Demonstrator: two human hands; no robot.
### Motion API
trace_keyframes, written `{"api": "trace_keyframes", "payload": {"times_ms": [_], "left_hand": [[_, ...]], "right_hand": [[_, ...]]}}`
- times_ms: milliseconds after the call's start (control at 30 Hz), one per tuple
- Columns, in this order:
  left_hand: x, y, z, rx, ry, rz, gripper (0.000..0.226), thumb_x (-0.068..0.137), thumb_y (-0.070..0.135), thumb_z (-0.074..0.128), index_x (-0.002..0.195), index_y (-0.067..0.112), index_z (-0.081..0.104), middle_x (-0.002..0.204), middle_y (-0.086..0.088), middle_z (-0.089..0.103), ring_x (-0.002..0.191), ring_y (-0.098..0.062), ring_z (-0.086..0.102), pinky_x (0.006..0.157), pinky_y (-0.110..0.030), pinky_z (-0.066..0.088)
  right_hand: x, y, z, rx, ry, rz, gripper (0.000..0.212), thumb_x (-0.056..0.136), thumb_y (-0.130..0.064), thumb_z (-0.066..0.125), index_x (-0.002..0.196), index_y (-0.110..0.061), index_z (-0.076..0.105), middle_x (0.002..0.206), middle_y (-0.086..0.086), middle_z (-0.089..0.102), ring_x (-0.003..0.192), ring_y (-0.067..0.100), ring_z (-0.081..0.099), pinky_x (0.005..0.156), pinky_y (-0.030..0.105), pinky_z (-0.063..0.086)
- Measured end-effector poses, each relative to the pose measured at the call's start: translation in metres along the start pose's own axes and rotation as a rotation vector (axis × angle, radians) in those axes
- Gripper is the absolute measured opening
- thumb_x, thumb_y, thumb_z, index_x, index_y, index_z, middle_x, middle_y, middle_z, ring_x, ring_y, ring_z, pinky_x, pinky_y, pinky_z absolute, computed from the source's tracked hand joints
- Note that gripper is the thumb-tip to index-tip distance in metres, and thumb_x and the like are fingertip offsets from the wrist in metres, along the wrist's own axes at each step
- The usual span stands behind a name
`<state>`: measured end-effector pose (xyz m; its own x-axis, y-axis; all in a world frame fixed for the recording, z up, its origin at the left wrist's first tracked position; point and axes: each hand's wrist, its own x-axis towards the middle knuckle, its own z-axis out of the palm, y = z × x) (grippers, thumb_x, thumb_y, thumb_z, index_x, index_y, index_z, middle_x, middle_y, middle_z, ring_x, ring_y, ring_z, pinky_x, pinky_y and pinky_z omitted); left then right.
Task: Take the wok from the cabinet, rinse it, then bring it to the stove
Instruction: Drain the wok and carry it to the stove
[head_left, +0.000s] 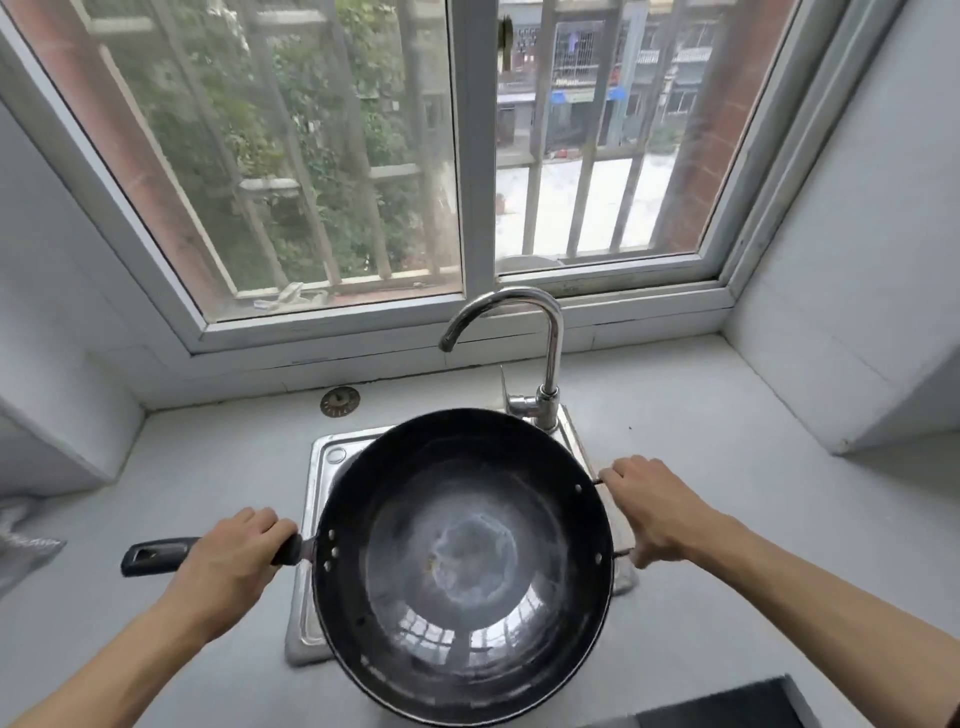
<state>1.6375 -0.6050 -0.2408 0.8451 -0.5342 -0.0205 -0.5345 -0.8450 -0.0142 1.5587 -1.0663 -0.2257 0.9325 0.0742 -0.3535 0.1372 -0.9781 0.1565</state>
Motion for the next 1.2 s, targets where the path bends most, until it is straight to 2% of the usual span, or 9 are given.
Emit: {"api": "trace_keyframes", "payload": {"times_ms": [100, 233, 500, 767, 1033, 1100, 1200], "left_hand": [[-0.004, -0.007, -0.002, -0.022, 0.061, 0.086, 0.033, 0.060, 0.008, 0.084, 0.081, 0.022, 0.063, 0.072, 0.005, 0.056, 0.064, -0.022, 0.053, 0.052, -0.031, 0.038], [-0.006, 0.000, -0.010, -0.098, 0.098, 0.186, 0.029, 0.065, 0.007, 0.080, 0.087, 0.019, 0.065, 0.075, 0.002, 0.058, 0.067, -0.024, 0.052, 0.056, -0.035, 0.043], [-0.006, 0.067, -0.036, -0.166, 0.128, 0.449, 0.023, 0.068, 0.010, 0.079, 0.083, 0.020, 0.065, 0.078, 0.002, 0.059, 0.073, -0.026, 0.055, 0.061, -0.038, 0.047], [0.002, 0.181, -0.059, -0.161, 0.154, 0.680, 0.021, 0.071, 0.021, 0.080, 0.082, 0.028, 0.063, 0.076, 0.009, 0.055, 0.071, -0.017, 0.052, 0.059, -0.031, 0.043], [-0.008, 0.347, -0.081, -0.116, 0.107, 0.871, 0.023, 0.069, 0.012, 0.079, 0.083, 0.024, 0.066, 0.076, 0.006, 0.060, 0.072, -0.022, 0.058, 0.061, -0.037, 0.048], [-0.011, 0.386, -0.080, -0.106, 0.104, 0.895, 0.024, 0.069, 0.012, 0.080, 0.084, 0.024, 0.066, 0.076, 0.007, 0.059, 0.071, -0.020, 0.056, 0.059, -0.037, 0.049], [-0.011, 0.434, -0.078, -0.093, 0.064, 0.875, 0.023, 0.071, 0.014, 0.079, 0.088, 0.026, 0.067, 0.080, 0.008, 0.060, 0.075, -0.018, 0.056, 0.064, -0.035, 0.047]], "right_hand": [[-0.046, -0.015, -0.005, 0.053, -0.017, 0.125, 0.072, 0.057, -0.038, 0.083, 0.116, -0.017, 0.047, 0.118, 0.001, 0.048, 0.105, 0.021, 0.045, 0.089, 0.029, 0.044], [-0.114, -0.033, -0.015, 0.096, -0.029, 0.276, 0.080, 0.056, -0.038, 0.082, 0.124, -0.019, 0.045, 0.121, 0.000, 0.047, 0.108, 0.020, 0.044, 0.089, 0.030, 0.047], [-0.256, -0.052, -0.006, 0.134, -0.039, 0.528, 0.084, 0.053, -0.046, 0.076, 0.126, -0.022, 0.044, 0.122, -0.003, 0.047, 0.110, 0.018, 0.045, 0.083, 0.028, 0.049], [-0.391, -0.038, 0.041, 0.190, -0.017, 0.723, 0.090, 0.052, -0.050, 0.073, 0.132, -0.027, 0.040, 0.123, -0.008, 0.046, 0.112, 0.015, 0.042, 0.087, 0.030, 0.045], [-0.525, 0.004, 0.112, 0.271, 0.004, 0.887, 0.092, 0.048, -0.050, 0.078, 0.130, -0.025, 0.044, 0.121, -0.007, 0.046, 0.109, 0.015, 0.043, 0.089, 0.030, 0.045], [-0.552, 0.018, 0.132, 0.292, 0.015, 0.912, 0.096, 0.048, -0.051, 0.079, 0.133, -0.024, 0.042, 0.124, -0.006, 0.046, 0.112, 0.016, 0.044, 0.091, 0.031, 0.045], [-0.582, 0.034, 0.154, 0.311, -0.003, 0.952, 0.100, 0.051, -0.050, 0.082, 0.136, -0.021, 0.039, 0.130, -0.003, 0.045, 0.117, 0.019, 0.043, 0.095, 0.032, 0.043]]}}
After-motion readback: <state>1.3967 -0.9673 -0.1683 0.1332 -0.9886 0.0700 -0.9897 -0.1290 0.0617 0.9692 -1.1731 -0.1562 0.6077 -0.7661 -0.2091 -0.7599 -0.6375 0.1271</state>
